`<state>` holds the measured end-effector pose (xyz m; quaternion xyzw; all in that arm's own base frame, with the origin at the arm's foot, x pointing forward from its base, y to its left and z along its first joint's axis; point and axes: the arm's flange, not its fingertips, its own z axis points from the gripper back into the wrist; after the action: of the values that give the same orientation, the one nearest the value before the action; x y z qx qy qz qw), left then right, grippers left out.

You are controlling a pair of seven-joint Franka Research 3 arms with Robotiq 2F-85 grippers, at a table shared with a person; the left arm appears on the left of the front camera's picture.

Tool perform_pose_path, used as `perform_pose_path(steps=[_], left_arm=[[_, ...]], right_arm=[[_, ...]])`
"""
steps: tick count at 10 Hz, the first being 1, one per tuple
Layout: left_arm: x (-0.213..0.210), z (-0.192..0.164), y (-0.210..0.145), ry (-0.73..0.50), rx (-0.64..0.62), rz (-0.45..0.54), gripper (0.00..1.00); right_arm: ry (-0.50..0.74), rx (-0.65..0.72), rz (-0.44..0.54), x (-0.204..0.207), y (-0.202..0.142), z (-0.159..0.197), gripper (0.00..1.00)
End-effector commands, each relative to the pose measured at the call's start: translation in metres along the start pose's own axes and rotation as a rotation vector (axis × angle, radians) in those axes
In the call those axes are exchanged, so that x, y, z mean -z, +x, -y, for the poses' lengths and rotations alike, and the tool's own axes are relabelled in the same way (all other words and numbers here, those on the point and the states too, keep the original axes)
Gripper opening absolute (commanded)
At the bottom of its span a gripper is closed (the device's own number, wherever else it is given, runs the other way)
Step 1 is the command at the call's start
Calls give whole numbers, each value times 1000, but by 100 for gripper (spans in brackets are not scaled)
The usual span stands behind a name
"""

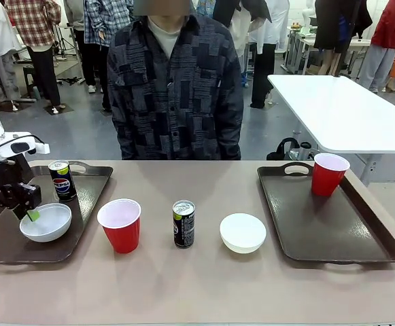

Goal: Prepare tableware on both trays.
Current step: Pick up a Picnic Bowl from the table and place it on a Handle tray.

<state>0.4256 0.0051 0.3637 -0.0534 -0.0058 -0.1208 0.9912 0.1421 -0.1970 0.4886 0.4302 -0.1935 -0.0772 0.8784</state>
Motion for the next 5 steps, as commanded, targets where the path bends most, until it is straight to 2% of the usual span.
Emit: perform_pose_path(steps=[1, 2, 3, 4, 5], left_arm=[[-24, 11, -6, -20, 22, -43, 47], [-39, 19, -12, -2, 52, -68, 100], [-52, 25, -15, 10, 74, -86, 67], [-65, 32, -17, 21, 95, -94, 100], [-79, 36, -19, 41, 99, -81, 87]], right_arm=[[33, -14, 9, 0, 0, 0, 100], [33, -14, 9, 0, 0, 0, 100], [33, -14, 9, 0, 0, 0, 100], [33, -14, 9, 0, 0, 0, 100], [33, -14, 9, 0, 0, 0, 100]])
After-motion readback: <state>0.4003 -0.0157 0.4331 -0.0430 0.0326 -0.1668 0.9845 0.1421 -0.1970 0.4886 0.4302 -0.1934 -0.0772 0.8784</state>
